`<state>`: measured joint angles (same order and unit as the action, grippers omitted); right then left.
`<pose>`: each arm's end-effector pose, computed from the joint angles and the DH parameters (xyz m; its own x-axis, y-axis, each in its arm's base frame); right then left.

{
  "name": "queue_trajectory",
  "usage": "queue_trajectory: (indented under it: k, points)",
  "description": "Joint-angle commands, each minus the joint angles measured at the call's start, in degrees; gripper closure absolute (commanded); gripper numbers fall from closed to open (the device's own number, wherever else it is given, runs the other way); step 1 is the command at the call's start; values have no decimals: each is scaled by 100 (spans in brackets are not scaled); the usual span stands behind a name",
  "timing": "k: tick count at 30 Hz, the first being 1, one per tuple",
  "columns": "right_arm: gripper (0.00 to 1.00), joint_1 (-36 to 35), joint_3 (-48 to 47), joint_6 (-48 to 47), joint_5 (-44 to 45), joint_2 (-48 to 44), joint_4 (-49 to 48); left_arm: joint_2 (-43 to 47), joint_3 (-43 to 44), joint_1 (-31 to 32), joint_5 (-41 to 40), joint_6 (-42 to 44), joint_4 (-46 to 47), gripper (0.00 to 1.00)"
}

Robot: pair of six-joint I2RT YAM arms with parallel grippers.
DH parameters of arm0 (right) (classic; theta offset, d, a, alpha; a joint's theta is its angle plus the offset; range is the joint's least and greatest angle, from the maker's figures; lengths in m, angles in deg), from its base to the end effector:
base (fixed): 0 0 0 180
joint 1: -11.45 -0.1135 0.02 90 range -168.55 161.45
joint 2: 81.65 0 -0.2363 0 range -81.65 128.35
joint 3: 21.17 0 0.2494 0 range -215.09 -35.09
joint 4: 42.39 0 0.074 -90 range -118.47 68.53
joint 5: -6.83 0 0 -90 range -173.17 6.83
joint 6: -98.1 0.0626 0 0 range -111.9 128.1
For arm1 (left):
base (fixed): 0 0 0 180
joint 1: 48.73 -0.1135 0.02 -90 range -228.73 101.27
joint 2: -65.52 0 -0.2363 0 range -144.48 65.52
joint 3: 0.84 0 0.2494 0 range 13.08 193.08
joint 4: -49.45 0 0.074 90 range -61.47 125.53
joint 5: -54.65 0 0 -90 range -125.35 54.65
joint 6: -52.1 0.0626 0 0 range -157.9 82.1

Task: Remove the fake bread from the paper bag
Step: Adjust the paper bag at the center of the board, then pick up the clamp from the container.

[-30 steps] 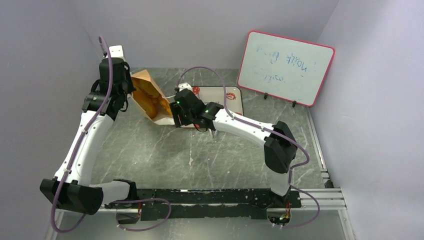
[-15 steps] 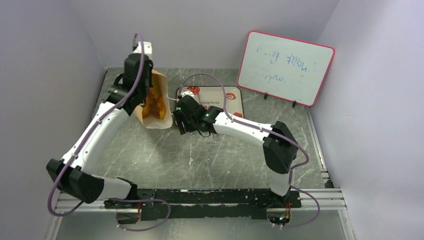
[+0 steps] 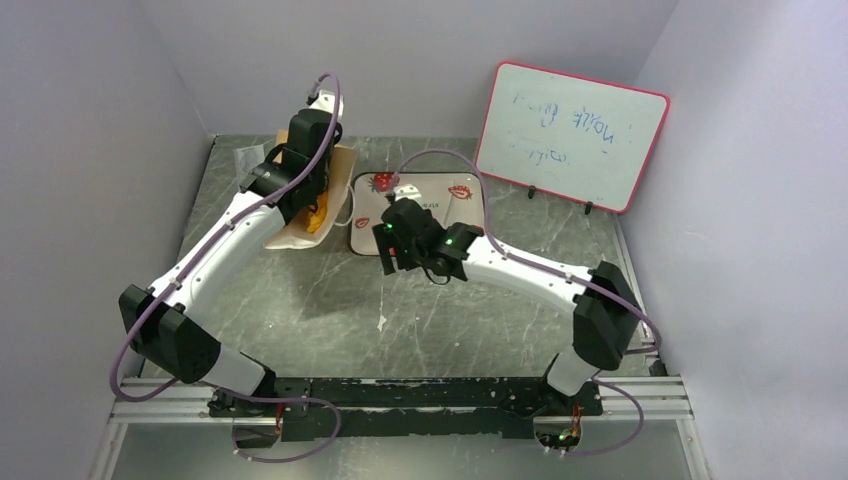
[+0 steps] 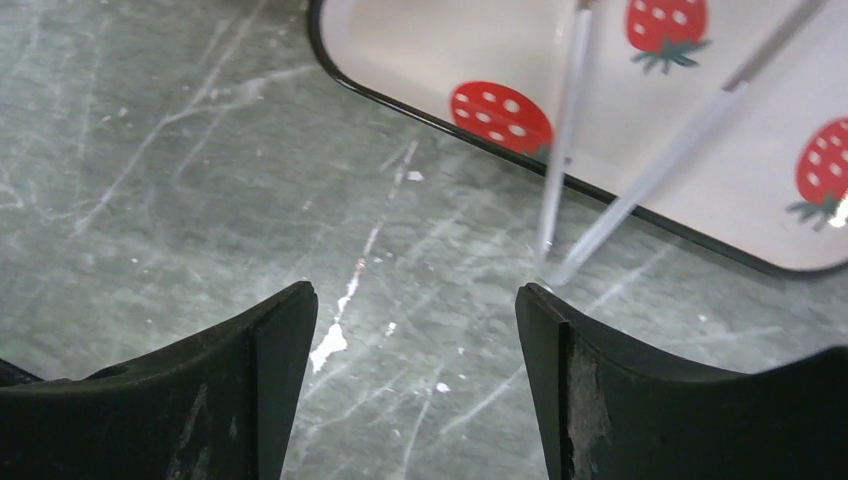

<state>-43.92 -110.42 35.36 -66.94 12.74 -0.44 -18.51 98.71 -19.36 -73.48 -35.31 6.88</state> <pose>0.2291 0.3009 0.2285 -0.6823 -0.2141 -0.6990 -0.4155 0.9003 0.1299 0.3200 -0.1358 0.3592 -0.4001 0.2660 -0.8770 -0.0754 0.9442 0.3208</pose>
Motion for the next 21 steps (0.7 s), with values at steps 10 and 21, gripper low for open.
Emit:
queue_trajectory:
  k: [10,21]
  points:
    - [15,793,738,-176,484,-175,-573,-179,189,25,427,-359,29,93]
    - [7,1198,579,-544,615,725,-1256,-266,225,25,673,-532,-64,93]
